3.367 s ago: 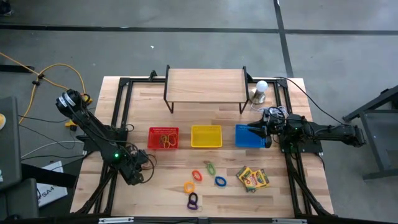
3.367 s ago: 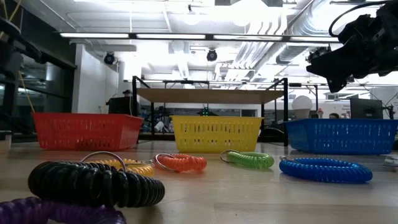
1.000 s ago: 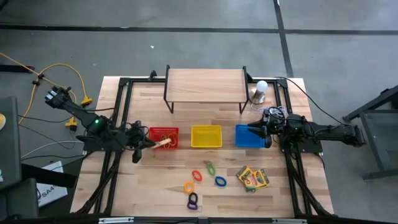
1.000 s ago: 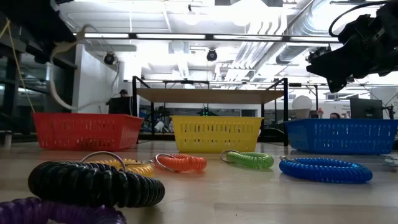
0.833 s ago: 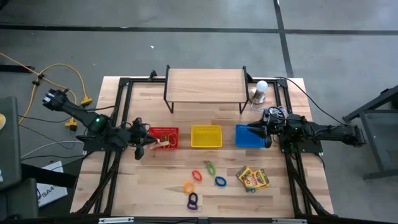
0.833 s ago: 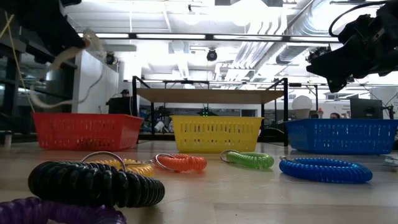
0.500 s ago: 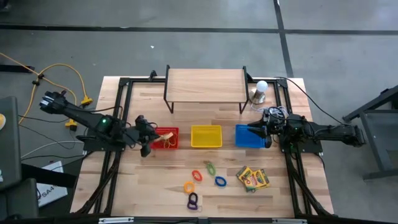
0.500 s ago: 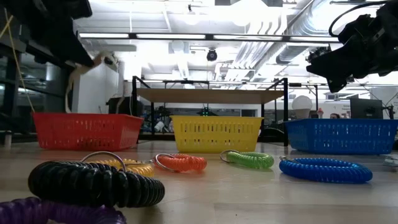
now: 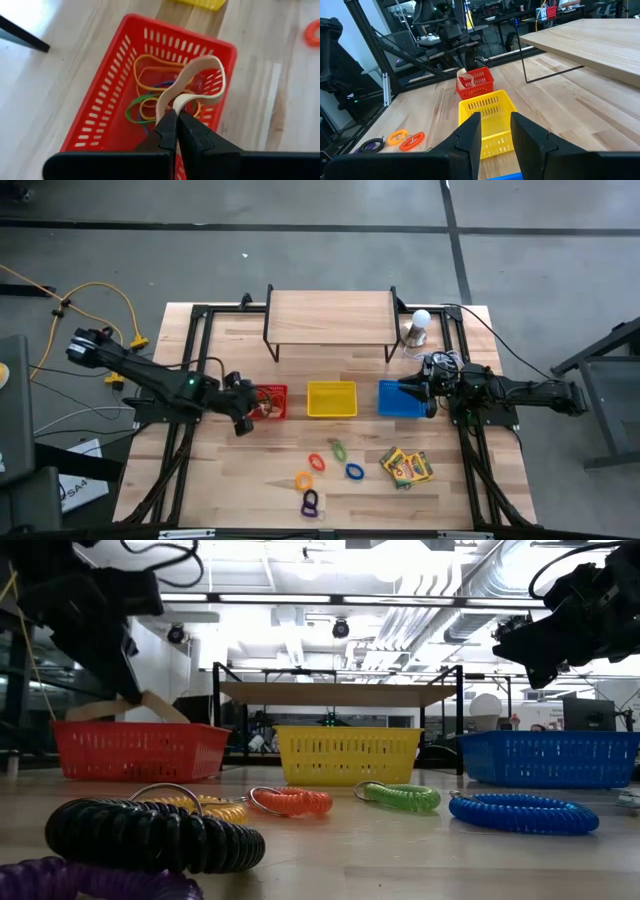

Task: Pick & Place Office Desk Supplies
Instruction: Put the white rubber band into the red bin, then put the yellow spring keychain into the yellow bin

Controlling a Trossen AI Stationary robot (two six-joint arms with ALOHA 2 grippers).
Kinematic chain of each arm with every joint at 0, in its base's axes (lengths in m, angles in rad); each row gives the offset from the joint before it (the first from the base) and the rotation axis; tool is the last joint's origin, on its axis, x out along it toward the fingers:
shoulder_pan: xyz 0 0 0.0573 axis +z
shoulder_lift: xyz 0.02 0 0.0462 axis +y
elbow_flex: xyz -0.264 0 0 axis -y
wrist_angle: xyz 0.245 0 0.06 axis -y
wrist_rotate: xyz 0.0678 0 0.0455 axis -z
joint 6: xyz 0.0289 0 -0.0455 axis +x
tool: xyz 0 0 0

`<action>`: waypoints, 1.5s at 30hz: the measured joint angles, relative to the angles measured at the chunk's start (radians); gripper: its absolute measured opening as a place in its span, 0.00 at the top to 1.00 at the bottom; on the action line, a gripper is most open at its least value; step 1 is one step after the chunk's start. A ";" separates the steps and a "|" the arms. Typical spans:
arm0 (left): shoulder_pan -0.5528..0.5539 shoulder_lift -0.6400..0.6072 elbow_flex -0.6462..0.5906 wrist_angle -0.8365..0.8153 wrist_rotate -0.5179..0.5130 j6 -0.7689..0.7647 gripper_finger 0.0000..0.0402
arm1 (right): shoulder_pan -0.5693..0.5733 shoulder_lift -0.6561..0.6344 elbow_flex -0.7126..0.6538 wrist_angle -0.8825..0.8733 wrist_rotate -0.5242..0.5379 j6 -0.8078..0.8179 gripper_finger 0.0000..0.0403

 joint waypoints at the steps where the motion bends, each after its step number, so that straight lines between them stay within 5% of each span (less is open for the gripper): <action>1: 0.007 0.006 0.000 0.000 0.005 0.000 1.00 | 0.000 0.000 0.000 0.000 0.000 0.000 0.77; 15: 0.050 0.010 0.000 0.005 0.040 0.017 0.99 | 0.000 0.000 0.000 0.000 0.000 0.000 0.77; 28: 0.050 0.010 0.000 0.009 0.041 0.039 0.82 | 0.000 0.000 0.000 0.000 0.000 0.000 0.77; 45: 0.035 0.010 0.000 0.117 0.117 0.126 0.81 | 0.000 0.000 0.000 0.000 0.000 0.000 0.77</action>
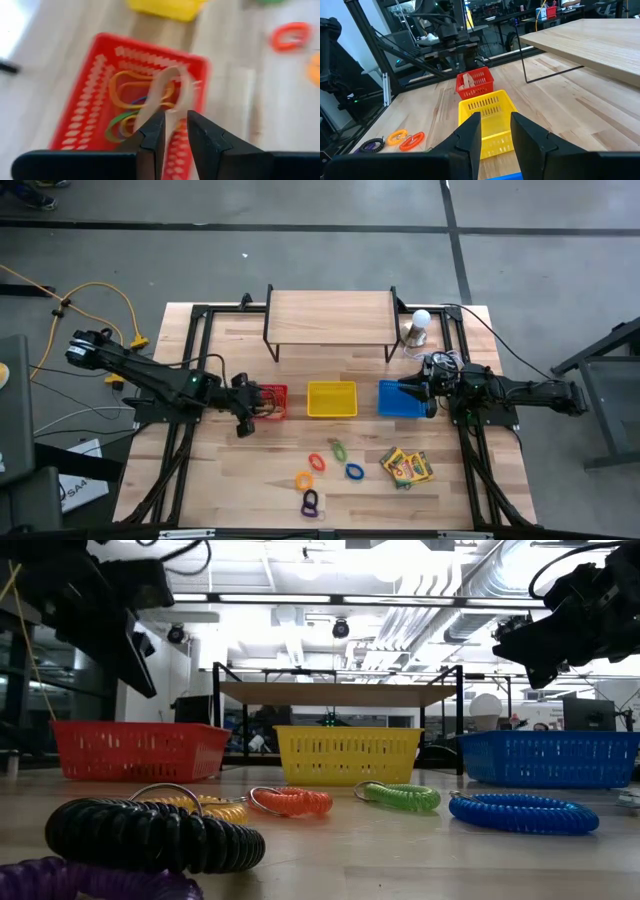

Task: Pick & Place Office Desk Supplies
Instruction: Put the yellow spring keychain into the yellow bin

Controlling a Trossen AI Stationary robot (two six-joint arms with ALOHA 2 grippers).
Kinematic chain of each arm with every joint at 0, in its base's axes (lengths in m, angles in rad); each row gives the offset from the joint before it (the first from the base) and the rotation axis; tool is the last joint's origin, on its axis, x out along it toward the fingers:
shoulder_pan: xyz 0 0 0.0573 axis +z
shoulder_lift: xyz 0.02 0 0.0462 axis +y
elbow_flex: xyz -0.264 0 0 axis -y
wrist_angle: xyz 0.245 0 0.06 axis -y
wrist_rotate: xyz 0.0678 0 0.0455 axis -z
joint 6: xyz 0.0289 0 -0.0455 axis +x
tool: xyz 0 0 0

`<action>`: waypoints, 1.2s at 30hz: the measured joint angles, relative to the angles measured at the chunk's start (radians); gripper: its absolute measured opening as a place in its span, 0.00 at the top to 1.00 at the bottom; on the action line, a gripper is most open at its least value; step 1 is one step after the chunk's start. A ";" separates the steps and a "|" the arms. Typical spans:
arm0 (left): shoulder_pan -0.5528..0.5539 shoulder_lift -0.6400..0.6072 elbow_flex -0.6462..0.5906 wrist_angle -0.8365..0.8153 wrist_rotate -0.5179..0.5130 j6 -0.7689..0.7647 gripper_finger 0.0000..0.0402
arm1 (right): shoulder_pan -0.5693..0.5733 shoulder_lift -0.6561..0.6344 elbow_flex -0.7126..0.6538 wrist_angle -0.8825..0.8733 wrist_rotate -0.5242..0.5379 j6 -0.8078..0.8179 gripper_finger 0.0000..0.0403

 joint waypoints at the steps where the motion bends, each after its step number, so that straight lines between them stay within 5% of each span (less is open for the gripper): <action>1: -0.005 0.000 0.000 0.016 0.017 0.015 0.81 | 0.000 0.000 0.000 0.000 0.000 0.000 0.77; 16: -0.157 0.000 0.000 0.124 0.103 0.121 0.81 | 0.000 0.000 0.000 0.000 0.000 0.000 0.77; 36: -0.197 0.088 0.000 0.265 0.123 0.145 0.81 | 0.000 0.000 0.000 0.000 0.000 0.000 0.77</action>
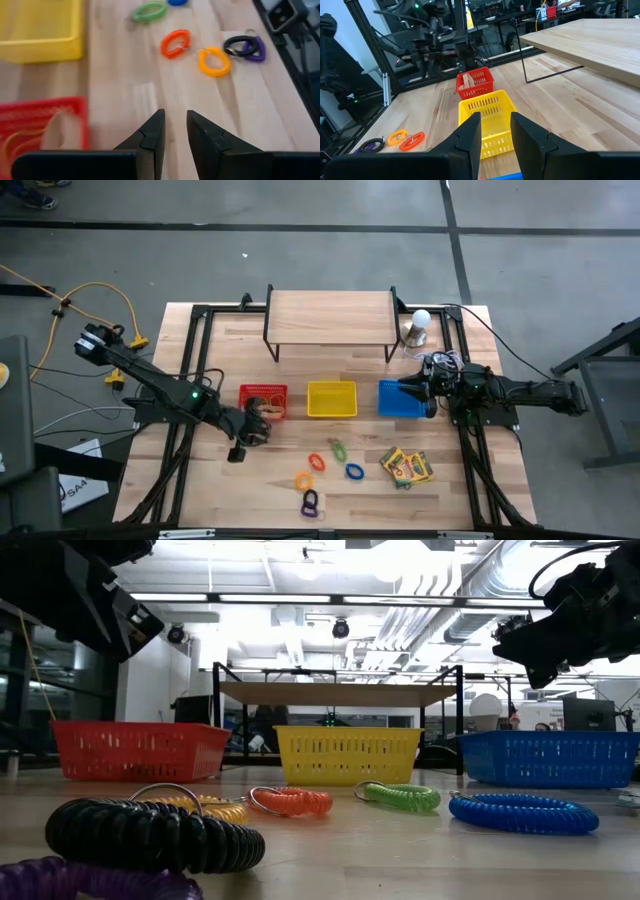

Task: Pick & Place Office Desk Supplies
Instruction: Put the yellow spring keychain into the yellow bin

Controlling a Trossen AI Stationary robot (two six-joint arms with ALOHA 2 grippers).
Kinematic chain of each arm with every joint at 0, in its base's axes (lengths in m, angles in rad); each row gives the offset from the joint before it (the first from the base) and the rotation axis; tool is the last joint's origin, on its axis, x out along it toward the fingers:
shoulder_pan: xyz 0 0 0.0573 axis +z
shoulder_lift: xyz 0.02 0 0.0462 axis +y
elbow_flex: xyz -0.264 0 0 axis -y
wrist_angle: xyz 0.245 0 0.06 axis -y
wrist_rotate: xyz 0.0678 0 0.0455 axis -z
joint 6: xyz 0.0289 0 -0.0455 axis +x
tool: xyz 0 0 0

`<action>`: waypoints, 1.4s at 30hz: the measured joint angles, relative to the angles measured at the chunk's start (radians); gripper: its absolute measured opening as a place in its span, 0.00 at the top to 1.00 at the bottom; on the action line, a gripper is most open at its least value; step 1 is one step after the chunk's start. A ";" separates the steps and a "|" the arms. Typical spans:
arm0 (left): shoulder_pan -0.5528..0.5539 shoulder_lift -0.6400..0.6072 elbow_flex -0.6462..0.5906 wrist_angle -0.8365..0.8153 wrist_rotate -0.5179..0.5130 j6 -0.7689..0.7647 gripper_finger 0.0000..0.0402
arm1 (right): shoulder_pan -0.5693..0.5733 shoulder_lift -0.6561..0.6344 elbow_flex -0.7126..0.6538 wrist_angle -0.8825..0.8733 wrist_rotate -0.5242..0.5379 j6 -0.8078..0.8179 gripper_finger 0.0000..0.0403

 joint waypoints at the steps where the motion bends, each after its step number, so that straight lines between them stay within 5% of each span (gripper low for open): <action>1: -0.006 0.021 0.000 0.031 0.007 0.013 0.81 | 0.000 0.000 0.000 0.000 0.000 0.000 0.77; 12: -0.003 0.280 0.079 0.267 0.093 0.118 0.81 | 0.000 0.000 0.000 0.000 0.000 0.000 0.77; 29: 0.042 0.600 0.418 0.148 0.241 0.247 0.81 | 0.000 0.000 0.000 -0.001 0.000 0.000 0.77; 42: -0.002 0.695 0.518 0.095 0.240 0.238 0.81 | 0.000 0.000 0.000 0.000 0.000 0.000 0.77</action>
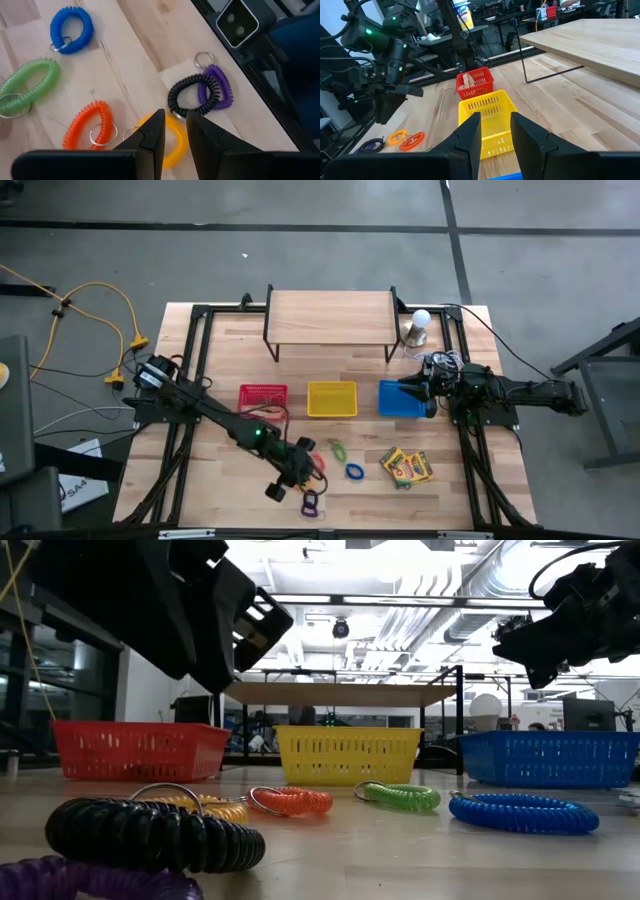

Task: Pick & Place Office Desk Supplies
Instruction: Put the yellow spring keychain into the yellow bin

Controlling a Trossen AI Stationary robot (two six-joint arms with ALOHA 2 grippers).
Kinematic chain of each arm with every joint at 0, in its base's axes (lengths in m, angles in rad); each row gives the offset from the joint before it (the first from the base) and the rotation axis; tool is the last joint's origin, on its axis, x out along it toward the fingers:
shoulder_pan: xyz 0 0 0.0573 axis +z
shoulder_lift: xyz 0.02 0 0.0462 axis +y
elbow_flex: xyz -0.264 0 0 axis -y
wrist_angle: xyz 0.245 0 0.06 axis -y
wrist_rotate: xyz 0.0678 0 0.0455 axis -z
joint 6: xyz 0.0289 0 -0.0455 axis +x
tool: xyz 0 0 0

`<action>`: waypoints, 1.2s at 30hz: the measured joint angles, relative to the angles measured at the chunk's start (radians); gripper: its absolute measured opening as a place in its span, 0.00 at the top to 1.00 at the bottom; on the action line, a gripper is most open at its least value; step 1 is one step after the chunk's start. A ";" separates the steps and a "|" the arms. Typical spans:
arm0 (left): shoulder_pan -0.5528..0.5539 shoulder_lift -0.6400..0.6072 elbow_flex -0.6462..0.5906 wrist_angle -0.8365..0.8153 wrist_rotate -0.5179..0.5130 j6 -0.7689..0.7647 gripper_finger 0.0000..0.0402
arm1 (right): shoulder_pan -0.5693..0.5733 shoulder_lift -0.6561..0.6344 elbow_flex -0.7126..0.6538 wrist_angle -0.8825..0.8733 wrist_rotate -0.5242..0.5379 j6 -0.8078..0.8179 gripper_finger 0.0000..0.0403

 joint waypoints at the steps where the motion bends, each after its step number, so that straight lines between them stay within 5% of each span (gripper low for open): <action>1: -0.004 0.000 0.000 -0.006 -0.005 -0.005 0.81 | 0.000 0.000 0.000 0.000 0.000 0.000 0.77; 36: -0.064 0.081 -0.002 -0.062 -0.099 0.120 0.81 | 0.000 0.000 0.000 0.000 0.000 0.000 0.77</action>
